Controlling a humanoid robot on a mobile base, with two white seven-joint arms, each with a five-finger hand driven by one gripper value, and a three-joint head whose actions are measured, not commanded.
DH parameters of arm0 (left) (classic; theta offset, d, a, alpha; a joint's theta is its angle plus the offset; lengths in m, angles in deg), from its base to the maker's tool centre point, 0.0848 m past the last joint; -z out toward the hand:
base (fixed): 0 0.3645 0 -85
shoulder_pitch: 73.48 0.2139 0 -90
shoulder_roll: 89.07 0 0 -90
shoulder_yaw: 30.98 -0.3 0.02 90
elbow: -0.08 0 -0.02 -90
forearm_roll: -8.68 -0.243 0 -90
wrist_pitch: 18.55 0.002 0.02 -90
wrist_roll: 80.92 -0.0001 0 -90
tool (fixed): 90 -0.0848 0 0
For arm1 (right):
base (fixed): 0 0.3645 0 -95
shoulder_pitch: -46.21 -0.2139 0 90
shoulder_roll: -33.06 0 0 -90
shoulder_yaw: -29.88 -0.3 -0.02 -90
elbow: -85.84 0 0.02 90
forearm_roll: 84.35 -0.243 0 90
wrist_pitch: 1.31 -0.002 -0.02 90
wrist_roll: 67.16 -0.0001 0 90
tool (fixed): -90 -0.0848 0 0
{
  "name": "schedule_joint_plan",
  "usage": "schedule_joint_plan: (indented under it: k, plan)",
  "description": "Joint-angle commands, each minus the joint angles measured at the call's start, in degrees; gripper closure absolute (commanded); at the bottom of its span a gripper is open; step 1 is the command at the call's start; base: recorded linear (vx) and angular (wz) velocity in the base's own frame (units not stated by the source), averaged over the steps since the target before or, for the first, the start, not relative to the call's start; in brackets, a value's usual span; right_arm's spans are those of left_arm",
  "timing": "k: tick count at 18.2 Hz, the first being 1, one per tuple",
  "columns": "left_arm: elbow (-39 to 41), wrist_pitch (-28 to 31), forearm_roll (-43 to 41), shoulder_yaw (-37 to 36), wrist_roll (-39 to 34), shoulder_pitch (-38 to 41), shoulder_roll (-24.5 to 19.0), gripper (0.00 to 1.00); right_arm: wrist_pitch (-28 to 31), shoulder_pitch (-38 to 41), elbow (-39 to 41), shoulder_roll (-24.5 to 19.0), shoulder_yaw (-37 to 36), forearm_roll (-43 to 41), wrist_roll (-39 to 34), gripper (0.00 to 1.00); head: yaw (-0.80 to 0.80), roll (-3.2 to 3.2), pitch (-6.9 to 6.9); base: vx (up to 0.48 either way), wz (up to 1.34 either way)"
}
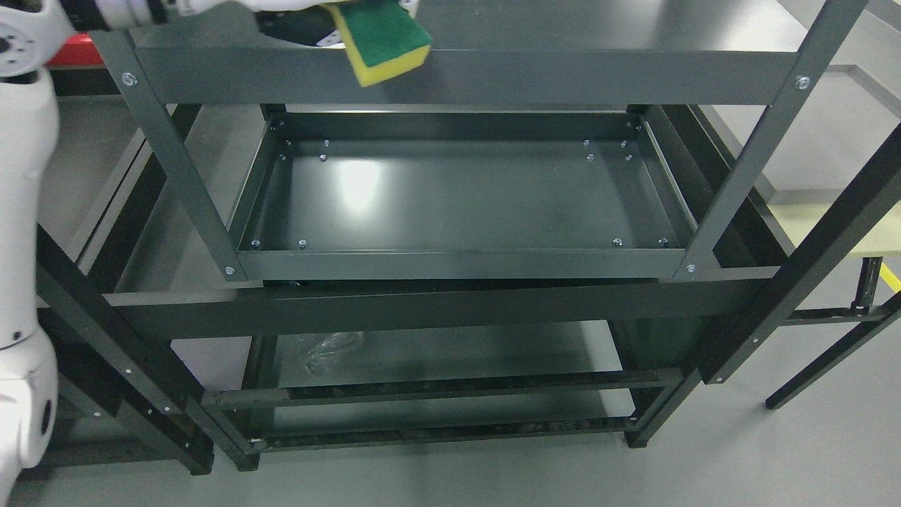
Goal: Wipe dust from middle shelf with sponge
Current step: 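Wipe the sponge back across the shelf toward the left arm, then withdraw the left hand holding the sponge down out of the shelf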
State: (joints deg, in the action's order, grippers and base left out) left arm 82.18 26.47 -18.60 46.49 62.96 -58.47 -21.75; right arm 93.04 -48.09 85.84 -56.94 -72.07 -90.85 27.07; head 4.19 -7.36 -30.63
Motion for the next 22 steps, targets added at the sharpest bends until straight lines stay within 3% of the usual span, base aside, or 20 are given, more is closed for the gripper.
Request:
schedule_joint_plan:
  k: [1,5,8,10,12,16,17,18,19,22]
  plan:
    - [2.3,0.0,13.7,6.0,-0.1,5.6,-27.7,0.96,0.0,0.0,1.0,1.0,0.0,0.0,0.0,0.0,0.0,0.0,0.0,0.0,0.0]
    - [2.2,0.0,18.7,8.2,-0.3,13.4,-34.4,0.96,0.0,0.0,1.0,1.0,0.0,0.0,0.0,0.0,0.0,0.0,0.0,0.0,0.0]
    - [2.6,0.0,24.3,9.3,-0.7,15.6,-33.0,0.95,0.0,0.0,1.0,1.0,0.0,0.0,0.0,0.0,0.0,0.0,0.0,0.0,0.0]
    - [2.8,0.0,26.8,9.0,-3.0,13.7,-24.1,0.96,0.0,0.0,1.0,1.0,0.0,0.0,0.0,0.0,0.0,0.0,0.0,0.0,0.0]
    - [3.0,0.0,26.8,7.9,-3.3,12.6,-11.2,0.95,0.0,0.0,1.0,1.0,0.0,0.0,0.0,0.0,0.0,0.0,0.0,0.0,0.01]
    - [3.0,0.0,23.0,-1.3,-3.2,16.5,17.8,0.94,0.0,0.1,1.0,1.0,0.0,0.0,0.0,0.0,0.0,0.0,0.0,0.0,0.0]
    - [3.0,0.0,19.2,-2.0,-3.0,18.8,21.7,0.94,0.0,0.0,1.0,1.0,0.0,0.0,0.0,0.0,0.0,0.0,0.0,0.0,0.0]
    - [2.6,0.0,15.5,-6.0,-4.5,21.2,21.7,0.94,0.0,0.0,1.0,1.0,0.0,0.0,0.0,0.0,0.0,0.0,0.0,0.0,0.0]
    - [1.7,0.0,14.7,-14.5,-9.0,22.3,21.7,0.94,0.0,0.0,1.0,1.0,0.0,0.0,0.0,0.0,0.0,0.0,0.0,0.0,0.0]
    - [-1.0,0.0,12.8,-28.0,-27.7,27.2,21.7,0.95,0.0,0.0,1.0,1.0,0.0,0.0,0.0,0.0,0.0,0.0,-0.01,0.001,-0.02]
